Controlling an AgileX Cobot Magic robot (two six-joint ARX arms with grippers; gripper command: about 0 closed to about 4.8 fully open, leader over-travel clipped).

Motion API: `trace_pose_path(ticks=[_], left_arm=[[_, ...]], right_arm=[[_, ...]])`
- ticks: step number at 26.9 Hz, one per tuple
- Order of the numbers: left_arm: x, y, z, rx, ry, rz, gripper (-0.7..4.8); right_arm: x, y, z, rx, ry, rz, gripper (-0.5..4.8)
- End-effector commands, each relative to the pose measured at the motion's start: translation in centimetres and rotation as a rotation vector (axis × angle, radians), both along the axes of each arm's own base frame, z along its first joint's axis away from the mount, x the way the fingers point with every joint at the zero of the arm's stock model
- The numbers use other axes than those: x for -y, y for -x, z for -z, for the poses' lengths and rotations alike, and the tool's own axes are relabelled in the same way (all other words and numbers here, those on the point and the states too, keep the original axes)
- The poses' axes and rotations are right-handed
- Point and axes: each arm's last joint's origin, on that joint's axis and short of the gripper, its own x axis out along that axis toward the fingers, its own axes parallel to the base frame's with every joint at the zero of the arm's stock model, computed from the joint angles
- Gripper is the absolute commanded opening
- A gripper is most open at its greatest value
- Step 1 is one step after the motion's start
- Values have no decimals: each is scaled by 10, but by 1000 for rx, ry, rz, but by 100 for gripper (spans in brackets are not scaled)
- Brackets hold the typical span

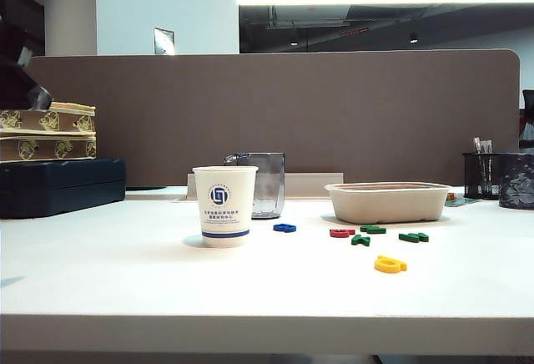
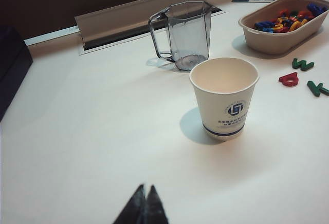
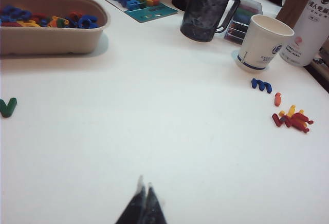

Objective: Pick up the letter "c" and put it in the paper cup.

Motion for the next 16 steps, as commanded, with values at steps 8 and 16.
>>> trace_pose_path(ticks=[8, 16], left_arm=[[-1, 2, 13, -22, 3, -3, -6], [-3, 3, 23, -31, -6, -8, -6]], right_arm=[[1, 1, 11, 6, -10, 9, -1], [1, 2, 17, -3, -7, 2, -1]])
